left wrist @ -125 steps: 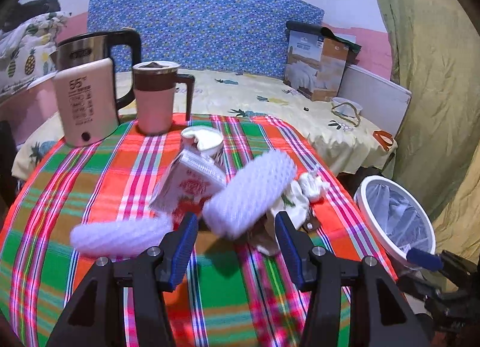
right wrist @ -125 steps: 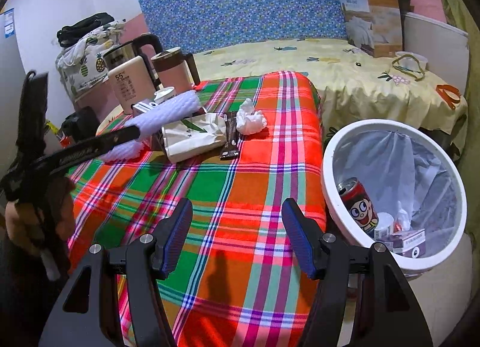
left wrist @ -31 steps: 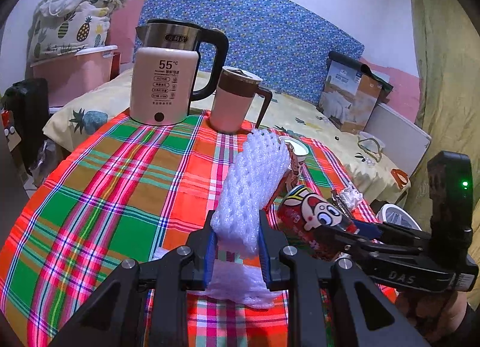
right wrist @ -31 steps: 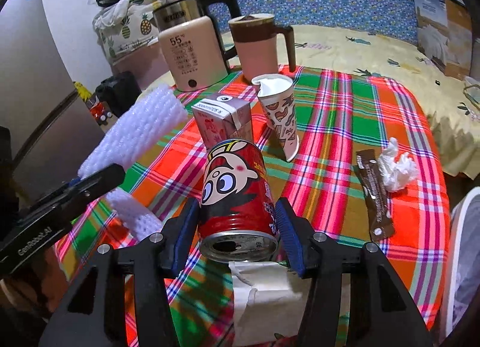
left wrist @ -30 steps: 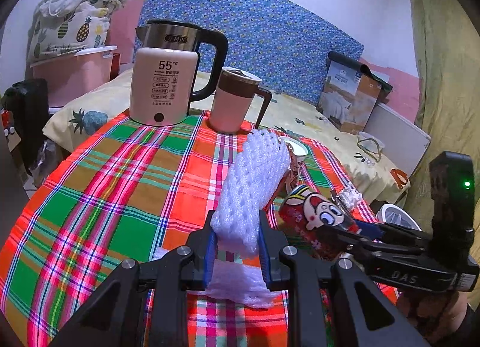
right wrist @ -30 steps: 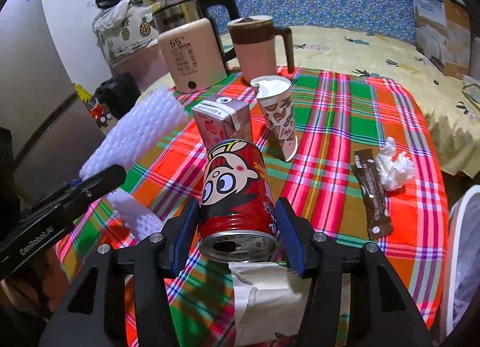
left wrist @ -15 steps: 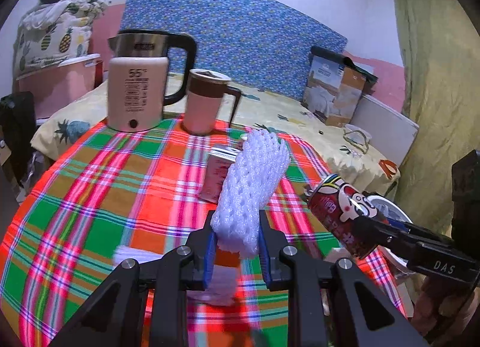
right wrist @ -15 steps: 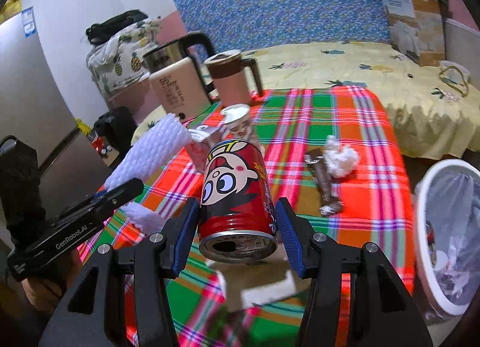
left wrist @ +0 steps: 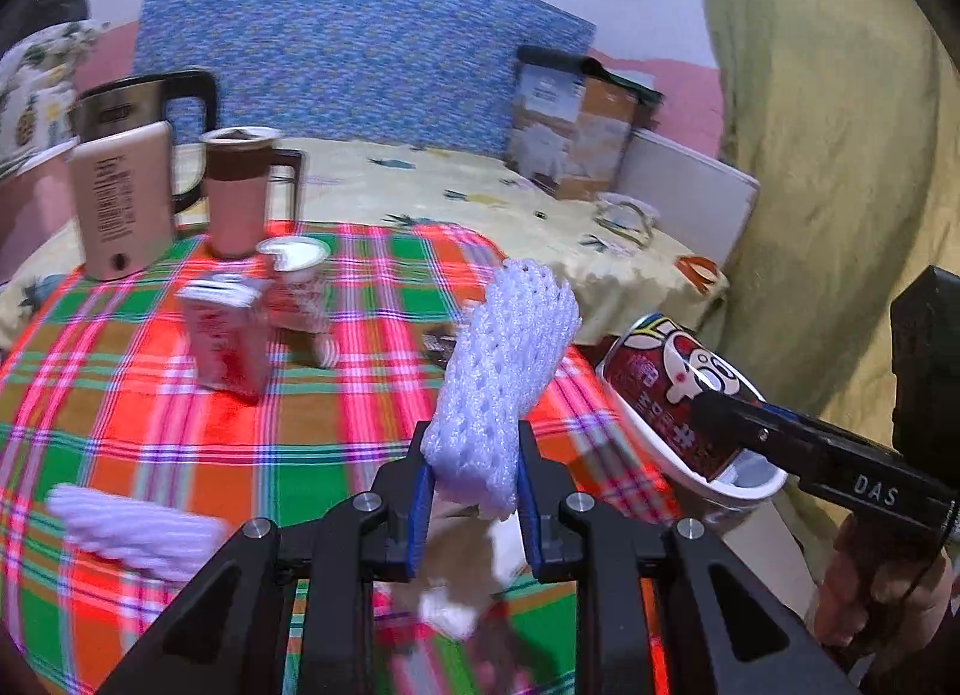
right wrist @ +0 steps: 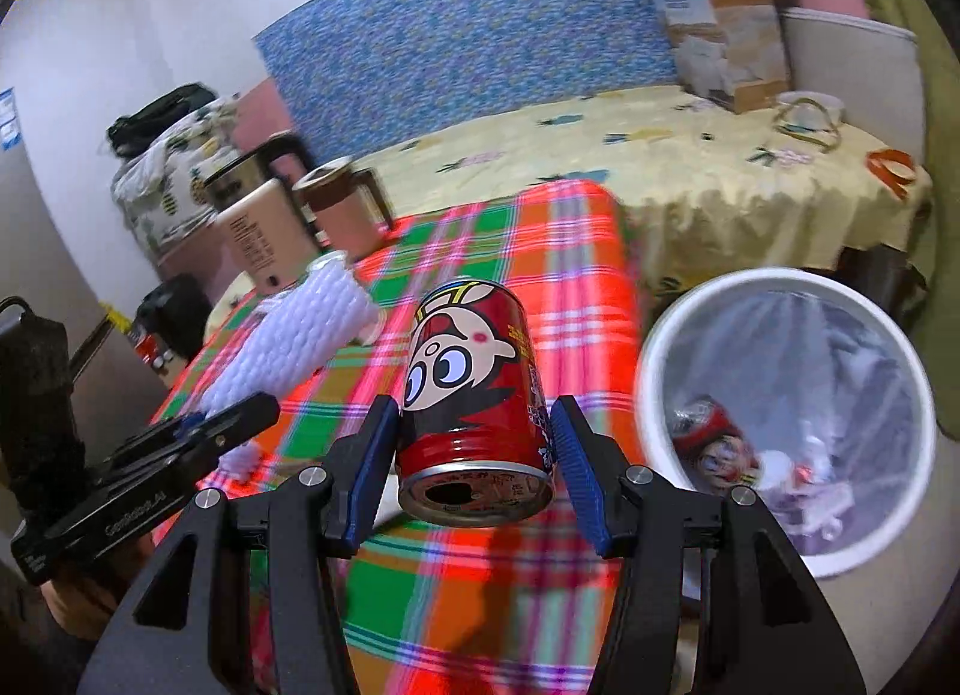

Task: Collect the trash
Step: 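Carry the foam net and red can over the white bin and open both grippers, then move both tools back over the plaid cloth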

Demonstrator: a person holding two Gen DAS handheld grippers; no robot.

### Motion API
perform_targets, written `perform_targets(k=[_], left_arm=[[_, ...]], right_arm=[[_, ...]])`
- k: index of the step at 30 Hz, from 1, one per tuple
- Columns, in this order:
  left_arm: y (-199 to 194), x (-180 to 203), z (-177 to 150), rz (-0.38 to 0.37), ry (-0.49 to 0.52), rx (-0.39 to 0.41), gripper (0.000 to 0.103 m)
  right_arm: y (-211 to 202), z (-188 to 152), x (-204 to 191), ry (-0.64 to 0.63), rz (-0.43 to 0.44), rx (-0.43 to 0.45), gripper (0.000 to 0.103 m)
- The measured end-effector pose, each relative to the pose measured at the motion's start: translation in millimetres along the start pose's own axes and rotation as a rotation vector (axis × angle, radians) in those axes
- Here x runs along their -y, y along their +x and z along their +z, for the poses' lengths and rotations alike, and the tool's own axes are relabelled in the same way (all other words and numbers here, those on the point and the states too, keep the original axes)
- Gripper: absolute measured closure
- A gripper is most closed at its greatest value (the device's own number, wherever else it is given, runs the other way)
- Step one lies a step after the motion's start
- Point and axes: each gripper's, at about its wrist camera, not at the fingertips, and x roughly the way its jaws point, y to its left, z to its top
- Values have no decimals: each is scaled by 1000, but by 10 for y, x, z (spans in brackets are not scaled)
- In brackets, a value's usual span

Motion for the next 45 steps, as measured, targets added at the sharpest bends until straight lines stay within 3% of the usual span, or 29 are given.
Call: perform_targets(k=[13, 24, 33, 40, 45], left_arm=[[629, 949, -33, -108, 128, -103, 78], [1101, 1370, -127, -132, 204, -188, 78], [1298, 1459, -160, -120, 219, -232, 77], [1350, 1462, -155, -108, 213, -240, 65], [1342, 1464, -152, -109, 211, -233, 62]], right_arm=[[-214, -90, 895, 144, -183, 32, 49], [-196, -169, 1319, 164, -364, -15, 49], [-158, -139, 1379, 132, -385, -35, 49], [-215, -173, 1400, 145, -406, -24, 46], [-288, -183, 1392, 156, -411, -4, 45]])
